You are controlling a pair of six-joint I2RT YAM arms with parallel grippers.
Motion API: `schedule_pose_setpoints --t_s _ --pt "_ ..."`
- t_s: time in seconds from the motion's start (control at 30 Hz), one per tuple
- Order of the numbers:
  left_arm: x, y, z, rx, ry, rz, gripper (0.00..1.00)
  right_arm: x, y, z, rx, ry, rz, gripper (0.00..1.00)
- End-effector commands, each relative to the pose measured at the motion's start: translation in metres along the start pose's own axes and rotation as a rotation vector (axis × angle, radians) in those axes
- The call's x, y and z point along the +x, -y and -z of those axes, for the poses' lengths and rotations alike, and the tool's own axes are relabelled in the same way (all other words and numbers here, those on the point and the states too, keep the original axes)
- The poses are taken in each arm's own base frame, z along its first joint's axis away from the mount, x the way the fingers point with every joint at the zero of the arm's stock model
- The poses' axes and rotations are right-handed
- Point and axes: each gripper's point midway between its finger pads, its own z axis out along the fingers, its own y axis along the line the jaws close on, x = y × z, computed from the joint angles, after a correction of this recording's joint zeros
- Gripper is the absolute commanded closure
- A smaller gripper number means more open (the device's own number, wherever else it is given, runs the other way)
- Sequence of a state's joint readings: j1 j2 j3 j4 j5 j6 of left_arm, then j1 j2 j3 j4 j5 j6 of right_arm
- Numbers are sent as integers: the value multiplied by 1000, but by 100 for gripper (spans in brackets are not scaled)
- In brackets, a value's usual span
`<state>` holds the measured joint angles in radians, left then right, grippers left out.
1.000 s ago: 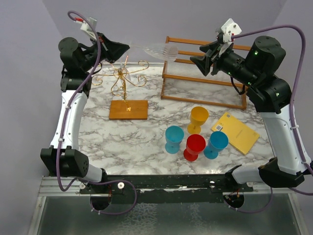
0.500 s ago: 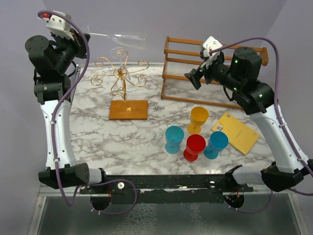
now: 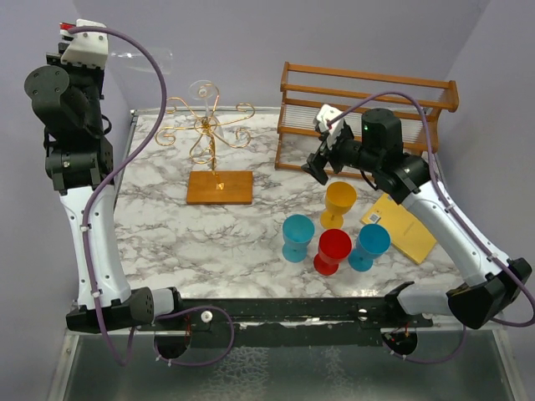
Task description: Place the wine glass upside down on the wine glass rack
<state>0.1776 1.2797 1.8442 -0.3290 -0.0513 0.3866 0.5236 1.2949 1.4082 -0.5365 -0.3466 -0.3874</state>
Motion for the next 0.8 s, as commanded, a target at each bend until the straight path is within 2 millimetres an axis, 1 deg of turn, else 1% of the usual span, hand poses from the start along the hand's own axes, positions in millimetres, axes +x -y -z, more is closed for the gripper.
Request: schedule_pose_setpoints --t_s 0.0,0.13,0.23,0.3,0.4,0.5,0.63,0.77 --pt "17 -47 11 -208 -101 -245 100 -4 -10 -13 -52 65 -38 9" --pt "34 -55 12 -251 -163 -357 100 14 -10 -21 -48 36 -61 9" --pt "53 -53 10 -246 -219 -469 100 21 -11 -21 -53 32 -77 9" --pt "68 -49 7 -221 -253 -544 100 24 -9 -19 -52 34 -83 9" --pt "92 -35 3 -153 -298 -644 100 25 -5 -16 -47 37 -94 9" --pt "110 -23 1 -90 -327 -720 100 29 2 -12 -37 40 -104 9" --pt "126 0 -2 23 -334 -776 100 32 6 -9 -37 45 -117 9" --pt "140 29 -2 172 -332 -830 100 35 9 -7 -39 47 -127 9"
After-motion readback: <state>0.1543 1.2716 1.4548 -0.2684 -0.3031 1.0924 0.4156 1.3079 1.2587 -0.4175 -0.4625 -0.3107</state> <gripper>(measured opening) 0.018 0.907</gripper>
